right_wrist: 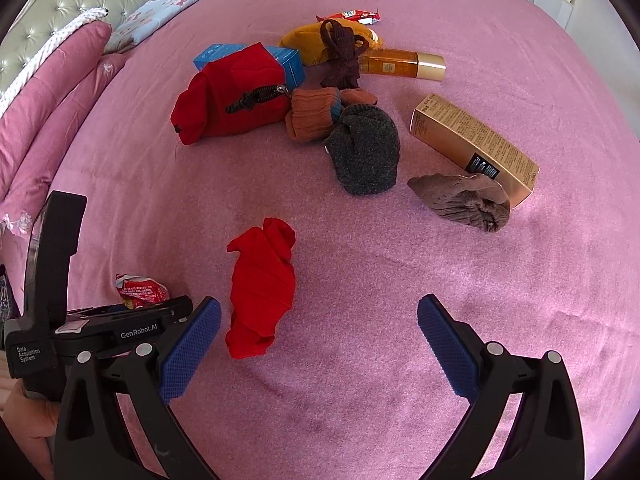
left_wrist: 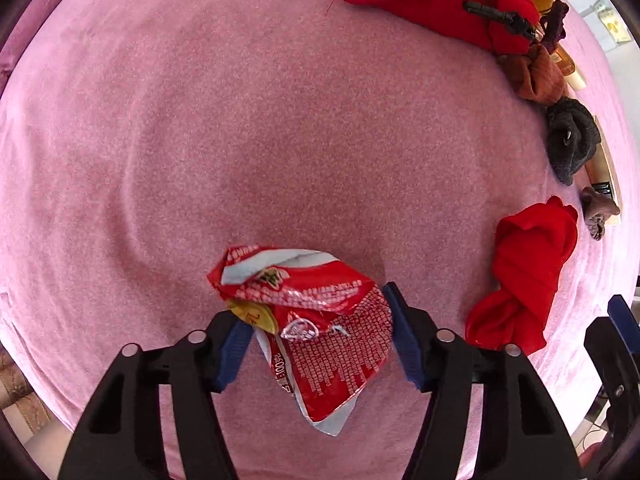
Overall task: Collect trash
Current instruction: 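Grasp the red-white wrapper with left tool while right tool grasps red sock, then carry both items over the yellow basin and open both tools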
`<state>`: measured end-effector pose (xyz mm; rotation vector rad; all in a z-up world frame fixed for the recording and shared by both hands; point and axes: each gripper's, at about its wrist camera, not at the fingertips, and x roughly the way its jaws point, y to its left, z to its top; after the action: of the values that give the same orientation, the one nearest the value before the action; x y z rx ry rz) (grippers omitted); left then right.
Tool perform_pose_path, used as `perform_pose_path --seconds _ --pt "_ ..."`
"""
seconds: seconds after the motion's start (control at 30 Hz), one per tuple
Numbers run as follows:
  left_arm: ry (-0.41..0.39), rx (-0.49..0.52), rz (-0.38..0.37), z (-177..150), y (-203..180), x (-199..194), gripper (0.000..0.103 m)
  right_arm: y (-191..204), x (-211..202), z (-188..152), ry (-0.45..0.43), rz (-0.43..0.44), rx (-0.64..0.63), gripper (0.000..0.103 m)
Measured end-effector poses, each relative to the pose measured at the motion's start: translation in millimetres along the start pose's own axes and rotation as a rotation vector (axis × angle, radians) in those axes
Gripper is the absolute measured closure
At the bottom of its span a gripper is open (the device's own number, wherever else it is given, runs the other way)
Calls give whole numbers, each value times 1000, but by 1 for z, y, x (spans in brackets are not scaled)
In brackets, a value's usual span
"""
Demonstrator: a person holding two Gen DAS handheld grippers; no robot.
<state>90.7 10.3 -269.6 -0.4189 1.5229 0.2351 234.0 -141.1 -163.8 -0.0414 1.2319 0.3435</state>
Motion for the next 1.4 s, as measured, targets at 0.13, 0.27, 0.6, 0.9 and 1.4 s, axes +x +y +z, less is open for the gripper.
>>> perform_pose_path --seconds 0.13,0.27,0.6,0.9,1.4 --pt "-25 16 0 0 5 -11 64 5 6 3 5 8 22 8" --pt "-41 26 -33 3 17 -24 71 15 17 8 18 28 37 14" --pt "-66 66 -102 -4 36 -52 72 36 60 4 133 -22 65 67" --pt "-66 213 -167 -4 48 -81 72 44 8 -16 62 -16 164 70" --pt "-14 745 -265 -128 -66 -137 72 -24 -143 -175 -112 -58 578 70"
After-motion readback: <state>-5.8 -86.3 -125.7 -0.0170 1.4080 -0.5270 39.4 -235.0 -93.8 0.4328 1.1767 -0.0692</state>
